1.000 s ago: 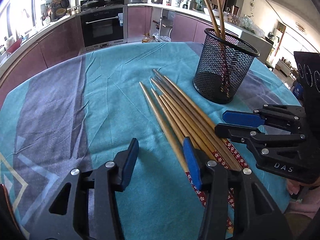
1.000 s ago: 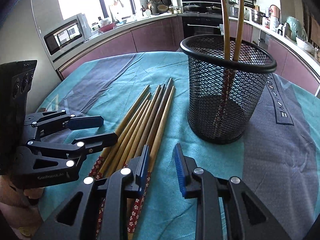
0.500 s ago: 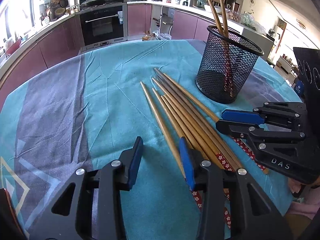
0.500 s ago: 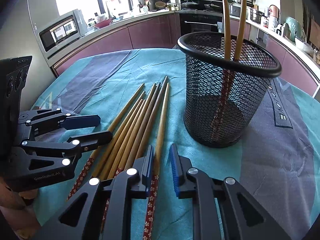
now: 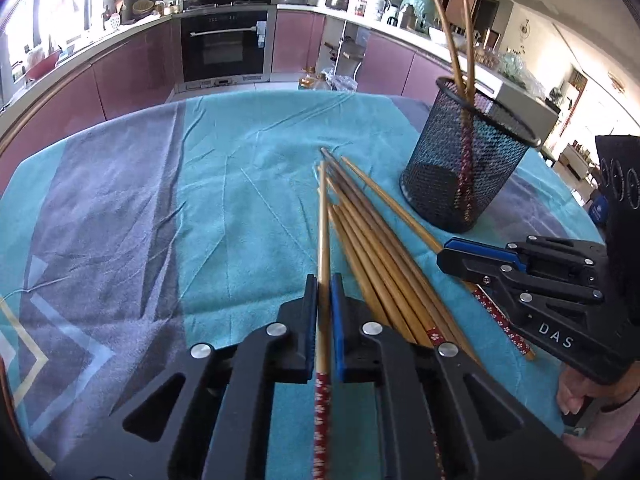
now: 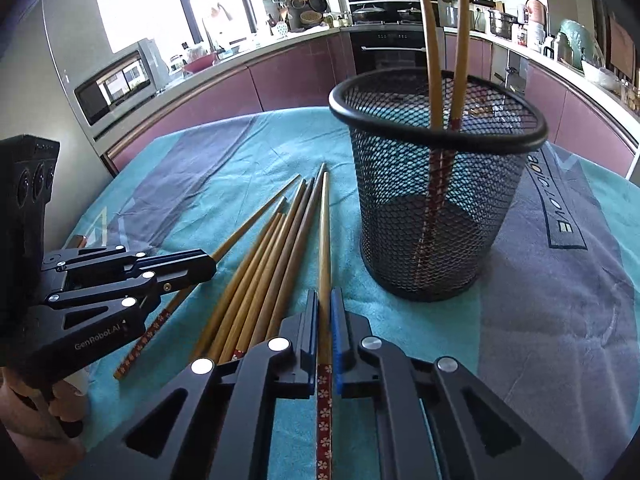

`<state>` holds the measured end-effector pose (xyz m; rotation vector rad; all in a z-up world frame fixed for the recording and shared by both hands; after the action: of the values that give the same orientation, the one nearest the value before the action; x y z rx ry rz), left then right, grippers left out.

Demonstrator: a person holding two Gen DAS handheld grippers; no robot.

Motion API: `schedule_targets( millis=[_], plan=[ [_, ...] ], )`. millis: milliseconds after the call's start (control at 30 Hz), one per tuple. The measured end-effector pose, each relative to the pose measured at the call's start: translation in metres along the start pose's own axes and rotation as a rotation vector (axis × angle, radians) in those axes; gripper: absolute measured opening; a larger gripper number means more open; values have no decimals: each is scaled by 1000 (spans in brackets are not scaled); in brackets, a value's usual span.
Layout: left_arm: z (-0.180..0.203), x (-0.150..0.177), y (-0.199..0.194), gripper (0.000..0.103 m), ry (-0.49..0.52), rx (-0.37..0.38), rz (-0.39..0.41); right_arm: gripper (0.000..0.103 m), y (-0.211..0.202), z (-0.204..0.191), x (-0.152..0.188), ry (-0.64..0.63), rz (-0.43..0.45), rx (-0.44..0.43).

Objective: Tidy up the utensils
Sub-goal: 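Grasp a chopstick from the pile with the left gripper while the right gripper grasps another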

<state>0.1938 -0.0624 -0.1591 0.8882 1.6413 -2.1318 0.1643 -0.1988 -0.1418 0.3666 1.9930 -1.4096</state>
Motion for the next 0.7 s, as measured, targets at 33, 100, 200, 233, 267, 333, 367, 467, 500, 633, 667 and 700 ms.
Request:
schedule_targets(
  millis=[33, 100, 200, 233, 267, 333, 367, 467, 500, 633, 667, 700],
  plan=[
    [1, -1, -4, 7, 2, 10, 10, 6, -4, -1, -1, -4, 11, -8],
    [5, 0, -9, 7, 11, 33, 13, 6, -9, -5, -1, -20, 28, -22],
    [13, 5, -7, 8, 33, 67, -11, 6, -13, -13, 0, -57, 29, -43],
    [15, 7, -6, 8, 41, 68, -19, 6, -12, -15, 1, -67, 22, -46],
    [17, 9, -4, 8, 50, 68, -28, 6, -11, -16, 3, -77, 13, -47],
    [19, 13, -1, 8, 59, 70, -40, 6, -9, -18, 6, -91, -6, -49],
    [20, 14, -1, 8, 63, 71, -42, 6, -8, -18, 8, -94, -14, -46],
    [17, 16, 1, 8, 65, 79, -63, 6, -5, -17, 9, -95, -30, -43],
    [17, 18, 2, 8, 65, 83, -67, 6, -5, -17, 9, -98, -33, -40],
    [16, 15, 5, 12, 76, 94, -78, 8, 2, -16, 6, -104, -54, -34],
    [15, 13, 6, 12, 70, 102, -83, 8, 5, -15, 5, -99, -59, -33],
    [14, 12, 7, 12, 69, 105, -85, 7, 7, -14, 5, -96, -64, -34]
  ],
)
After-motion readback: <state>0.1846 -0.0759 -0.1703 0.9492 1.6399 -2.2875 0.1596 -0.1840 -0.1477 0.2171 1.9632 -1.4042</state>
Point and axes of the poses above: each gripper's, at about its wrist camera, not at the fingertips, and y roughly the way its jaws point, z to its right, x to its underside, the point moved 6 cm from there along y, roughly the way its jaws point
